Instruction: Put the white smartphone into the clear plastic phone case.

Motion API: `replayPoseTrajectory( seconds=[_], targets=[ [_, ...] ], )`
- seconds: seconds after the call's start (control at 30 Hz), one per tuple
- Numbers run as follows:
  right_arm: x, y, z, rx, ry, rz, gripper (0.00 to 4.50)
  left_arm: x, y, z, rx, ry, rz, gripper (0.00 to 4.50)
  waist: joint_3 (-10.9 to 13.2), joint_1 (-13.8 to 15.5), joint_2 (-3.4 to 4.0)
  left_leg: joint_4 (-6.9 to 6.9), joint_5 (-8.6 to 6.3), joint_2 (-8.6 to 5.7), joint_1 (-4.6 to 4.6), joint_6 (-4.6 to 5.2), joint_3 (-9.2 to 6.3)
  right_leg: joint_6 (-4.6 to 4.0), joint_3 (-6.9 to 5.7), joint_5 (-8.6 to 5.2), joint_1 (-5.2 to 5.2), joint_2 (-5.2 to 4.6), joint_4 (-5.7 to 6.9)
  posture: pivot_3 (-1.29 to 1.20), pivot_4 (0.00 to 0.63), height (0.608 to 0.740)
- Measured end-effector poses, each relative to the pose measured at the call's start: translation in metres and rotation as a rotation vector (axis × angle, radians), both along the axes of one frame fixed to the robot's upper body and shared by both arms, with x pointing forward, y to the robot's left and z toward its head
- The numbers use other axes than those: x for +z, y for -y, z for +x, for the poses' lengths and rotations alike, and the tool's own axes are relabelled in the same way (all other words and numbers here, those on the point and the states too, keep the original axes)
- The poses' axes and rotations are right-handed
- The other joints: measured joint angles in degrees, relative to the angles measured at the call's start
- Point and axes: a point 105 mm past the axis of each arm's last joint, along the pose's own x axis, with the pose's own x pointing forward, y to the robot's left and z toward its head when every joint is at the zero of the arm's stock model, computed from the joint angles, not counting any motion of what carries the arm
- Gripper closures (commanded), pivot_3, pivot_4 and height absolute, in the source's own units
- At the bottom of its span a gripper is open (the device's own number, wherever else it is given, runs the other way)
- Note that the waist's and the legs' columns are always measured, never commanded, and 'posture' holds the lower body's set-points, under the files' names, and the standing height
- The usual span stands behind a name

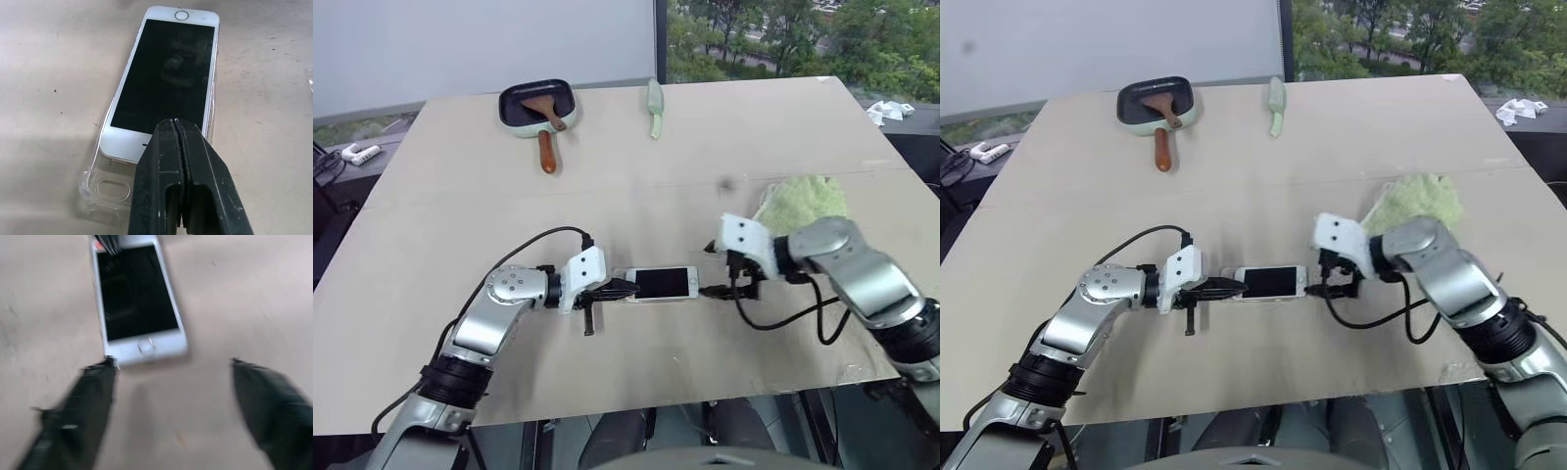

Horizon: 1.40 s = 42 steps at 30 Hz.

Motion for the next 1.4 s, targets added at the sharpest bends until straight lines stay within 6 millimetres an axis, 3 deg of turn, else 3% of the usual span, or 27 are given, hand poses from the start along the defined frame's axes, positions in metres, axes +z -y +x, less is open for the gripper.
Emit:
replayPoseTrajectory(
  seconds=[0.03,0.2,0.37,0.47,0.63,0.7,0.73,0.87,1.1,1.4],
  targets=[
    [-0.001,0.002,0.0,-0.003,-0.006,-0.006,2.04,0.0,0.0,0.0,0.0,0.001,0.0,4.5,0.0,0.0,0.0,0.0,0.0,0.0,0.0,0.0,0.0,0.0,0.0,0.0,0.0,0.0,0.0,0.0,0.15,0.74],
    [-0.006,0.006,0.002,-0.009,-0.017,-0.017,4.41,0.004,0.001,0.0,0.006,0.002,-0.021,4.5,0.0,-0.1,0.0,0.0,0.0,0.0,-0.02,0.0,0.0,0.0,0.0,0.0,0.0,-0.01,0.0,0.0,0.15,0.74],
    [-0.008,0.002,0.002,0.005,-0.015,-0.014,4.47,0.01,0.008,-0.01,0.0,-0.066,-0.082,4.5,0.1,-0.2,-0.03,0.0,0.0,0.0,-0.19,0.0,-0.02,0.0,-0.01,0.0,-0.09,-0.02,-0.04,0.0,0.15,0.74],
    [-0.01,0.001,0.002,0.008,-0.019,-0.016,4.47,0.028,0.001,-0.012,0.012,-0.041,-0.102,4.5,0.1,-0.2,-0.09,-0.02,0.0,0.0,-0.2,0.0,-0.05,0.0,-0.04,0.0,-0.11,-0.01,-0.05,0.0,0.15,0.74],
    [-0.012,-0.001,0.002,0.011,-0.016,-0.021,4.47,0.039,-0.048,-0.003,0.156,-0.002,-0.006,4.5,0.2,-0.4,0.0,-0.06,0.0,0.01,-0.17,0.0,-0.01,0.0,-0.01,0.0,-0.11,0.01,-0.06,0.0,0.15,0.74],
    [-0.012,-0.001,0.003,0.01,-0.008,-0.024,4.47,0.035,-0.062,-0.005,0.179,-0.01,0.013,4.5,0.2,-0.3,0.0,-0.07,0.0,0.01,-0.18,0.0,-0.02,0.0,-0.02,0.0,-0.11,0.0,-0.1,0.0,0.15,0.74],
    [-0.012,-0.001,0.003,0.011,-0.003,-0.025,4.47,0.026,-0.081,-0.009,0.206,-0.042,0.054,4.5,0.2,-0.3,0.01,-0.11,0.0,0.01,-0.18,0.0,-0.02,-0.01,-0.02,0.0,-0.12,0.0,-0.13,0.0,0.15,0.74],
    [-0.013,0.0,0.005,0.007,-0.003,-0.03,4.47,0.018,-0.093,-0.011,0.216,-0.047,0.083,4.5,0.2,0.1,0.0,-0.09,0.0,0.0,-0.2,0.0,-0.07,-0.01,-0.1,0.0,-0.11,-0.02,-0.14,0.0,0.15,0.74],
    [-0.019,-0.002,0.003,0.017,-0.016,-0.047,4.47,0.006,-0.066,0.0,0.158,-0.056,0.013,4.5,0.2,0.3,-0.01,-0.05,0.0,-0.02,-0.2,0.0,-0.06,0.0,-0.09,0.0,-0.11,-0.05,-0.08,0.0,0.15,0.74],
    [-0.02,0.0,0.003,0.016,-0.019,-0.064,4.47,0.005,-0.046,0.013,0.095,-0.039,-0.01,4.5,0.2,-0.2,-0.01,-0.04,0.0,-0.02,-0.19,0.0,-0.06,0.0,-0.08,0.0,-0.1,-0.05,-0.07,0.0,0.15,0.74]
  ],
)
